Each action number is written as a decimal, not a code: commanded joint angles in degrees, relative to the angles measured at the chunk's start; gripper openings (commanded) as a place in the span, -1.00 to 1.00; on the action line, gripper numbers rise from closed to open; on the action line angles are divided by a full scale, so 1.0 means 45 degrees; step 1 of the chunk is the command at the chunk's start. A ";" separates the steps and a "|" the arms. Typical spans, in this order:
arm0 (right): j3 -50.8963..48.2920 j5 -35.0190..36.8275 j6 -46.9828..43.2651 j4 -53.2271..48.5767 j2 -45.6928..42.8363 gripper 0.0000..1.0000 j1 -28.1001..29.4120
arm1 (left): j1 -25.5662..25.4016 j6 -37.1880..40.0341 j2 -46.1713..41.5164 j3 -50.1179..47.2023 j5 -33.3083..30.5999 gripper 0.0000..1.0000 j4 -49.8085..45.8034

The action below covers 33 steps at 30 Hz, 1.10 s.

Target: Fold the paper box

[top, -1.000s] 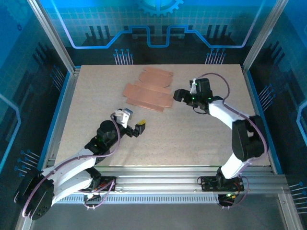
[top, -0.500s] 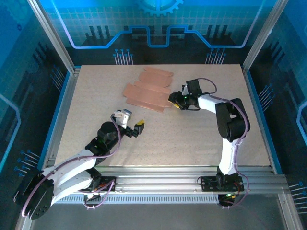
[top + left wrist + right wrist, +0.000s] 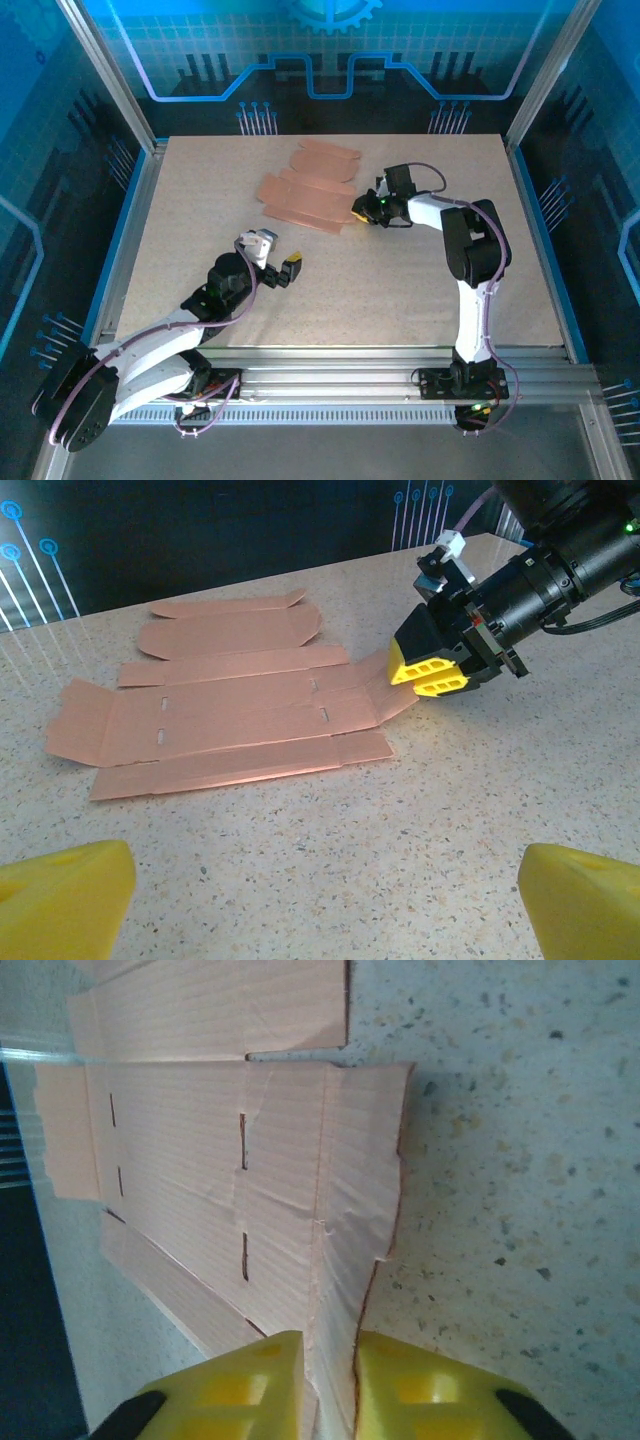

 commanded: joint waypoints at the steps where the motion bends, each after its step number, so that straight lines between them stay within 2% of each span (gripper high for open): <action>1: 0.0404 -0.0282 -0.0218 -0.0380 0.0189 -0.87 0.0023 | -0.0058 0.0122 0.0001 0.0121 -0.0173 0.98 0.0198; 2: 0.0382 -0.0275 -0.0269 -0.0438 0.0150 -0.99 0.0002 | -0.0068 0.0103 0.0015 0.0121 -0.0165 0.98 0.0193; 5: 0.0040 -0.0197 -0.0557 -0.0497 -0.0282 -1.00 -0.0052 | -0.0051 -0.0119 -0.0055 0.0230 -0.0204 0.98 0.0008; 9: -0.0673 0.0022 -0.1378 -0.1047 -0.1429 -1.00 -0.0169 | 0.0018 -0.0959 -0.0119 0.0931 -0.0512 0.98 -0.1360; 16: -0.2548 -0.0542 -0.2679 -0.2022 -0.3787 -1.00 -0.0598 | 0.1669 -0.3806 -0.0016 0.2179 -0.0037 0.98 -0.3490; 23: -0.4301 0.0121 -0.4128 -0.3781 -0.6209 -1.00 -0.0701 | 0.3240 -0.5569 0.0115 0.2977 0.0607 0.98 -0.4877; 33: -0.6902 0.0757 -0.4691 -0.5297 -0.9237 -1.00 -0.1394 | 0.3666 -0.6683 0.2190 0.3713 0.1742 0.98 -0.4959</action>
